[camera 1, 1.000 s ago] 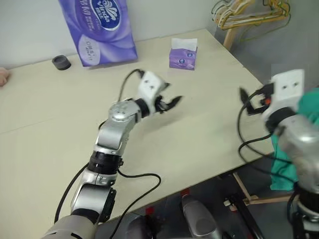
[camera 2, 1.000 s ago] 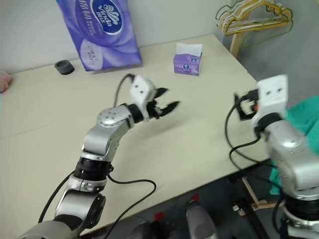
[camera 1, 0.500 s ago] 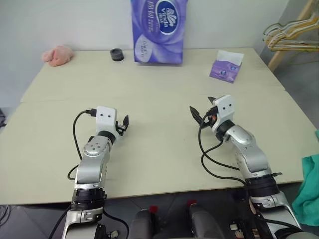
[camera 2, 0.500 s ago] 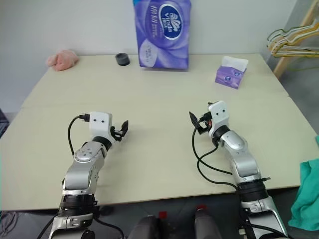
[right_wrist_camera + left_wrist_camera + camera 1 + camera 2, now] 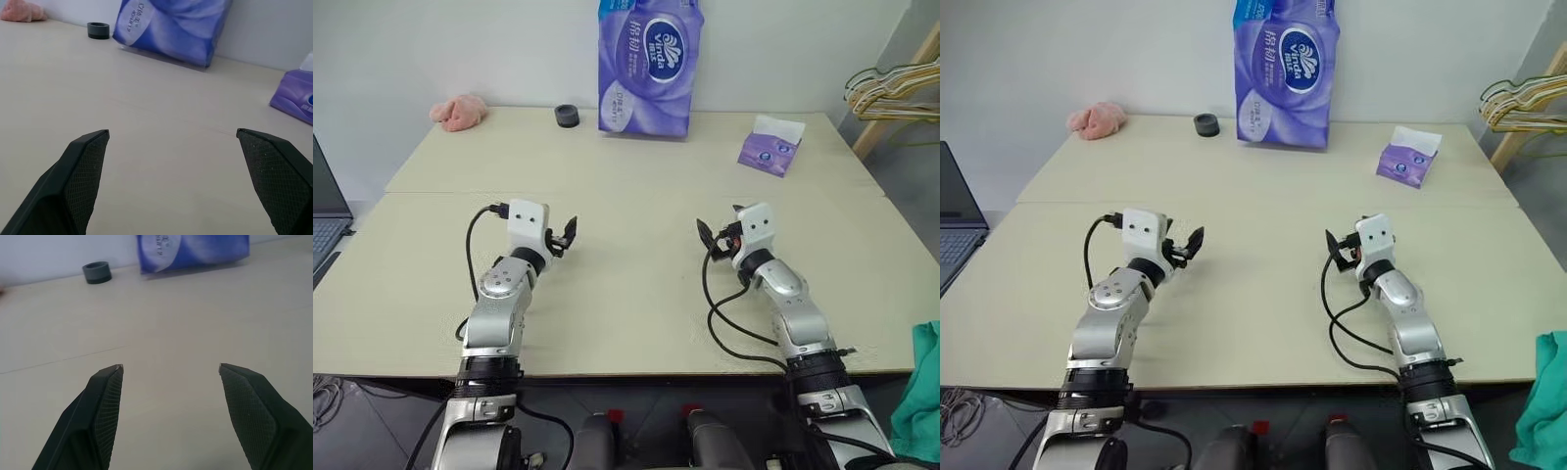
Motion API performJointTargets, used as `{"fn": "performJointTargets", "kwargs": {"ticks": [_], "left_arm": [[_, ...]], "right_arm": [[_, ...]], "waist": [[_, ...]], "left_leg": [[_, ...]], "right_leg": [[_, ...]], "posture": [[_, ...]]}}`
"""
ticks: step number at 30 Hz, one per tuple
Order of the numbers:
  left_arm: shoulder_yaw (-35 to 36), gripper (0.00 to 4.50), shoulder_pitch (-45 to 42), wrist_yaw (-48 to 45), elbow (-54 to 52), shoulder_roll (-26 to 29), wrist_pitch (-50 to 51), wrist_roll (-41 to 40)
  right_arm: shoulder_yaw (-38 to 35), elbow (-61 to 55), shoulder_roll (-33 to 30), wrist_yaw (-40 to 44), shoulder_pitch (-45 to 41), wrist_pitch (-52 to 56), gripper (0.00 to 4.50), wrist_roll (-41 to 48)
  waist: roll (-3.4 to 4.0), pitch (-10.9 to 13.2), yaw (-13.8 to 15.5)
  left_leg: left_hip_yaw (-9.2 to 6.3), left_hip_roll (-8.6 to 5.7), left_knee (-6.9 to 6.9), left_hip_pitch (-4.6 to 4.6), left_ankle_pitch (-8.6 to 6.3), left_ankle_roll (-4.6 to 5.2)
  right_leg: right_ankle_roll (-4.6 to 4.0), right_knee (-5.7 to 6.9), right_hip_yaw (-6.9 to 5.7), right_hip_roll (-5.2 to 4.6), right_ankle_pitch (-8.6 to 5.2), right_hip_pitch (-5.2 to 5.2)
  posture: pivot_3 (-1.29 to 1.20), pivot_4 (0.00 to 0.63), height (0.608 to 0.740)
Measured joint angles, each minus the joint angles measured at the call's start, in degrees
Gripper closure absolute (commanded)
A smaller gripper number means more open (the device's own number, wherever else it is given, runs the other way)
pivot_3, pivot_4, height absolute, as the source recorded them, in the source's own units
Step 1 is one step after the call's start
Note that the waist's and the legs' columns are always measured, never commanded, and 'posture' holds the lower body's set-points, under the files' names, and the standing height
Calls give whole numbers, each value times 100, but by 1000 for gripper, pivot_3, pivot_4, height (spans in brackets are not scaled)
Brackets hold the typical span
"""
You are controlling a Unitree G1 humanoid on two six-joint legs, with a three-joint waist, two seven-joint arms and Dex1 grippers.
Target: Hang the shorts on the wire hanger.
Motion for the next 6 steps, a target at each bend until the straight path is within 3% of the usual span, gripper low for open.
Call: {"fn": "performJointTargets", "kwargs": {"ticks": [6], "left_arm": [[-75,1195,-113,-131,209,0,-210,0]], "right_arm": [[-103,-239,29,-64,219,114,51,-32]], "waist": [[-4,-53,-2]], "left_leg": [[0,0,-2,0,0,0]], "right_leg": [[-1,-2,0,0,-1,0]], "posture": [[56,66,740]]}}
